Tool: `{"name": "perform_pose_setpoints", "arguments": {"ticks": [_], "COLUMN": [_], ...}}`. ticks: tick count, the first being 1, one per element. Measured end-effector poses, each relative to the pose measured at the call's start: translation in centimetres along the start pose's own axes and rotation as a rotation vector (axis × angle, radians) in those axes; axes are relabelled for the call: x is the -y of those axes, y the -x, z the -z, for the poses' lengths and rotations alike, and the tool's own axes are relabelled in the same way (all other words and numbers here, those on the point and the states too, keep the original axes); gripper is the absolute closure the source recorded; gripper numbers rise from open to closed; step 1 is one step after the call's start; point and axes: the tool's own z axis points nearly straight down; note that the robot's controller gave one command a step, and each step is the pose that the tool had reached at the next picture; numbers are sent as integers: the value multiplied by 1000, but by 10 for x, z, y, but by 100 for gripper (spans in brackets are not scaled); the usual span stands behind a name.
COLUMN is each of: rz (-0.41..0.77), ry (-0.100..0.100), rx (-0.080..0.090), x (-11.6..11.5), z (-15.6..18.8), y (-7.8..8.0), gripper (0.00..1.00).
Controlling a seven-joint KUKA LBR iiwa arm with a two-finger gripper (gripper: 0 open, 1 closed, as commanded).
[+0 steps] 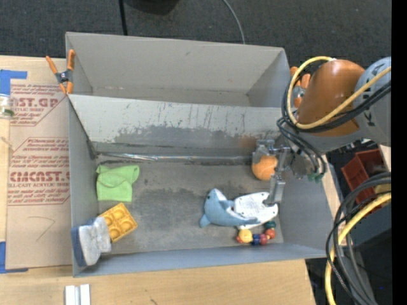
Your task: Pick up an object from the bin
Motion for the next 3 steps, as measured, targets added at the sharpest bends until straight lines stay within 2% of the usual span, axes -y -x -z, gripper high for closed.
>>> {"name": "perform_pose_setpoints", "arguments": {"ticks": [1,2,3], "rz": [1,41,236], "ry": [-1,-2,-2], "rx": [7,15,8], "x": [0,-1,5], "z": [5,-7,-47], "y": [2,-5,-18], "gripper": [0,0,0]}}
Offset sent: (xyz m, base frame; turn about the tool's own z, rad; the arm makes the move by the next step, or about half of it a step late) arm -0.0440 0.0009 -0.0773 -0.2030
